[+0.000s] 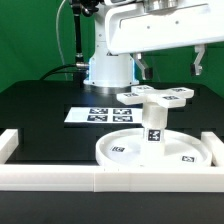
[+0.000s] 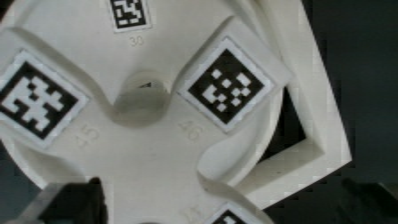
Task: Assemble round table
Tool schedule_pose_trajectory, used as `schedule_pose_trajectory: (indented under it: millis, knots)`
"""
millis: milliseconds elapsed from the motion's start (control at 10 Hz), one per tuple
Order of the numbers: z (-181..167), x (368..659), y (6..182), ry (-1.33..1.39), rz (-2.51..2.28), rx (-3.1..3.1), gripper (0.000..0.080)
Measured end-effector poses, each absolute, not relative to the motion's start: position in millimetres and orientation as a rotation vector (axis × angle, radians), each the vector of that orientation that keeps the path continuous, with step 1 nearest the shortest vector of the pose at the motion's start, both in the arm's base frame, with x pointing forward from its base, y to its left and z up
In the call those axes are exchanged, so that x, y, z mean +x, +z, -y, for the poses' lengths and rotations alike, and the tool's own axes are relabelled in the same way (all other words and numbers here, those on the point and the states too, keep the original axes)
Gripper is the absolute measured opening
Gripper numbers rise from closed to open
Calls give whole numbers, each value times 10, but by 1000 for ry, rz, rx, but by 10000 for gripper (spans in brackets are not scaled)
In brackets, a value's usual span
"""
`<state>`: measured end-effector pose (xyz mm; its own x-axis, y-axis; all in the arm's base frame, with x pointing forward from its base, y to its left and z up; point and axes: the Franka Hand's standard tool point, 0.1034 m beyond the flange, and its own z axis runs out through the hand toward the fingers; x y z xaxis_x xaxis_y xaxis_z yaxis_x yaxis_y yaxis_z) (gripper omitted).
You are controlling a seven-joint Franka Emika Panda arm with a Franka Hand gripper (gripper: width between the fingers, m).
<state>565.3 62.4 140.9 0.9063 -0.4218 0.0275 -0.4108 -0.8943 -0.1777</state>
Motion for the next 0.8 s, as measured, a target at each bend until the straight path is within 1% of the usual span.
schedule_pose_trajectory:
  millis: [400,800]
  knots:
    - [-582,5653,1396,-124,-302,-2967,649]
    - [-564,5673,1412,-152,518,-3035,649]
